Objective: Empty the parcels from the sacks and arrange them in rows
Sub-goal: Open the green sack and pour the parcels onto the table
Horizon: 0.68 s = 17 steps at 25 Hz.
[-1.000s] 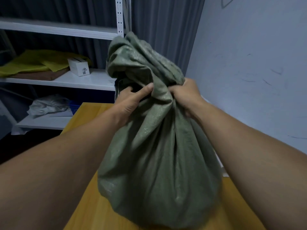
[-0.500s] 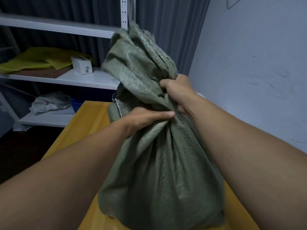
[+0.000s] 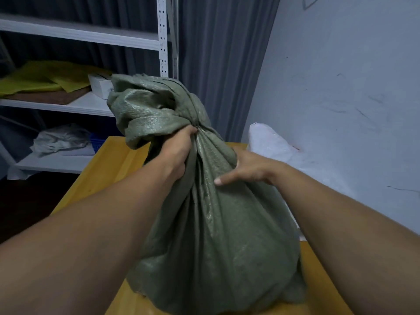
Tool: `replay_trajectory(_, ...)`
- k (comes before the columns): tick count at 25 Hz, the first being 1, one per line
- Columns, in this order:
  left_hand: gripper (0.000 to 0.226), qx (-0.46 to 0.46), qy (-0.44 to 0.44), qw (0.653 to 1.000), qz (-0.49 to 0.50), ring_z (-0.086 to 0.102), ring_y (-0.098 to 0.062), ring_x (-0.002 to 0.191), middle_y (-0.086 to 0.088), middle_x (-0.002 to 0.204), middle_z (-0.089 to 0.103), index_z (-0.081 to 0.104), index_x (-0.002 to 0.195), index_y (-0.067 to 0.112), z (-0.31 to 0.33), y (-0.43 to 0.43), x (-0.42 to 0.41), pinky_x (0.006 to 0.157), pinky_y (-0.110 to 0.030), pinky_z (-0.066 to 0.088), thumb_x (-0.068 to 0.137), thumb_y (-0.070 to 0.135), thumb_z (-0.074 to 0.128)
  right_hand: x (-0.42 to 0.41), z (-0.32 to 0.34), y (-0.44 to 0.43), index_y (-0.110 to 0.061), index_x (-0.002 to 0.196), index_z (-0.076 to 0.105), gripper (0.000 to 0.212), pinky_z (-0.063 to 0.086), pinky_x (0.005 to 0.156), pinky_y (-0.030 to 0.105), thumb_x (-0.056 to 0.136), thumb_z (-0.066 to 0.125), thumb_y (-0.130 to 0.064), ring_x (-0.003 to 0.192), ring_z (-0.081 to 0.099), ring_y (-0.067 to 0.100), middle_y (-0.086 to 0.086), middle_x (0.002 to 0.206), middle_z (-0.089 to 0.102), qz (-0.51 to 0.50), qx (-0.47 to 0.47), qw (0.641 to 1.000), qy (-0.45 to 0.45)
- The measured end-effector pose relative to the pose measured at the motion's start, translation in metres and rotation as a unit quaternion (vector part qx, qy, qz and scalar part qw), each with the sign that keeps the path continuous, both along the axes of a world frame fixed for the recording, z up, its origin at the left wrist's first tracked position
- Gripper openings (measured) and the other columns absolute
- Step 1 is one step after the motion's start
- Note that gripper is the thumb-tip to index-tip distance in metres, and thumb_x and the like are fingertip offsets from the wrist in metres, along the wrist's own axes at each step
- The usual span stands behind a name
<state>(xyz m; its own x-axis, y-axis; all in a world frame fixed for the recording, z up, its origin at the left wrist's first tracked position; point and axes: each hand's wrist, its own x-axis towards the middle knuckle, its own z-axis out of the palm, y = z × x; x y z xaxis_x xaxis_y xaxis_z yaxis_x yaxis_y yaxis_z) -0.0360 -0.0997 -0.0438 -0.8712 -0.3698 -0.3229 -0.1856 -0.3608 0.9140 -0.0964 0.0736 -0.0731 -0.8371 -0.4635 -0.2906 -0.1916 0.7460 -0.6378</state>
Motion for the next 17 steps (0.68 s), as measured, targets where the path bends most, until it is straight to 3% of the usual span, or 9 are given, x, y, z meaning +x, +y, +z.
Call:
replay_trajectory(3,0.011,0.006,0.046,0.998,0.045,0.066,-0.02,0.079,-0.005,0.084,0.069,0.064,0.085,0.013,0.024,0.002,-0.005,0.062,-0.026,0.049,0.091,0.02,0.058,0.0,-0.009,-0.008,-0.035,0.148,0.034,0.124,0.047,0.108,0.04,0.044,0.095,-0.064,0.122,0.058,0.012,-0.013,0.136,0.057,-0.004,-0.078,0.997,0.013)
replay_trajectory(6,0.012,0.014,0.082,0.994,0.074,0.068,-0.02,0.078,-0.005,0.083,0.071,0.067,0.085,0.012,0.041,0.006,-0.011,0.064,-0.025,0.053,0.089,0.017,0.057,-0.006,0.0,-0.019,-0.025,0.15,0.031,0.123,0.047,0.106,0.035,0.05,0.096,-0.054,0.12,0.058,0.012,-0.009,0.135,0.057,-0.027,-0.137,0.99,0.036)
replay_trajectory(9,0.013,0.011,0.062,0.996,0.058,0.067,-0.018,0.075,-0.004,0.081,0.071,0.066,0.082,0.012,0.03,0.008,-0.008,0.062,-0.025,0.052,0.09,0.017,0.057,-0.006,-0.016,-0.026,-0.022,0.149,0.028,0.125,0.043,0.11,0.04,0.049,0.094,-0.055,0.126,0.052,0.016,-0.004,0.138,0.051,-0.039,-0.105,0.991,0.068)
replay_trajectory(11,0.013,0.013,0.039,0.998,0.052,0.068,-0.02,0.079,-0.005,0.084,0.071,0.065,0.085,0.013,0.016,0.004,-0.007,0.064,-0.026,0.052,0.091,0.021,0.058,-0.004,-0.027,-0.025,-0.023,0.151,0.026,0.115,0.04,0.112,0.038,0.06,0.092,-0.049,0.129,0.049,0.018,-0.002,0.141,0.048,-0.03,-0.063,0.995,0.076)
replay_trajectory(14,0.012,0.012,0.01,0.998,0.063,0.065,-0.019,0.079,-0.004,0.088,0.069,0.063,0.088,0.014,0.005,-0.003,-0.008,0.062,-0.026,0.049,0.092,0.025,0.059,-0.007,-0.031,-0.016,-0.022,0.152,0.031,0.1,0.042,0.102,0.03,0.072,0.089,-0.039,0.125,0.052,0.019,-0.002,0.136,0.053,-0.02,-0.04,0.998,0.043)
replay_trajectory(17,0.012,0.015,0.009,0.998,0.061,0.064,-0.017,0.077,-0.004,0.087,0.068,0.061,0.085,0.015,0.001,0.0,-0.01,0.061,-0.025,0.048,0.093,0.024,0.059,-0.01,-0.033,-0.011,-0.023,0.153,0.029,0.106,0.042,0.098,0.029,0.068,0.091,-0.04,0.118,0.052,0.017,0.0,0.136,0.054,-0.017,-0.019,0.999,0.036)
